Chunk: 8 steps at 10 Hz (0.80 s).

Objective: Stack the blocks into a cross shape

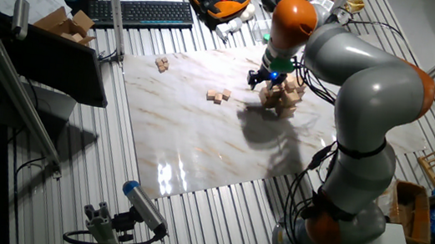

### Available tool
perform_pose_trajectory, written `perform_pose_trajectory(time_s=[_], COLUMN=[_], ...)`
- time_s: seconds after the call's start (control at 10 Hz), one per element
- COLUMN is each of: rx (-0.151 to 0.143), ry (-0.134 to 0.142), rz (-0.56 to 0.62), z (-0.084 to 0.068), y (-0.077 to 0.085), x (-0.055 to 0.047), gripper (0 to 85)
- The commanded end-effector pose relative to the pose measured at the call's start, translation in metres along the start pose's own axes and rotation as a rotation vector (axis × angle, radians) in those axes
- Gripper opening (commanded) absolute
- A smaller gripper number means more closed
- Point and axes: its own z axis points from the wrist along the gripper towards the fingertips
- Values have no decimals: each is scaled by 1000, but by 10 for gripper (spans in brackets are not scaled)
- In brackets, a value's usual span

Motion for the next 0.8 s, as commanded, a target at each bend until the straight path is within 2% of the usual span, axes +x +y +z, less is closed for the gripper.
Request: perform_pose_trajectory(time_s=[0.0, 0.1, 0.2, 0.3, 0.4, 0.7], rx=[-4, -3, -16, -22, -12, -6], ry=[13, 41, 66, 65, 54, 33], rz=[-4, 11, 53, 107, 146, 204], z=[0, 0, 0, 0, 2, 19], y=[0, 0, 0, 0, 6, 50], x=[0, 0, 0, 0, -1, -10], gripper=[680, 680, 680, 680, 680, 680])
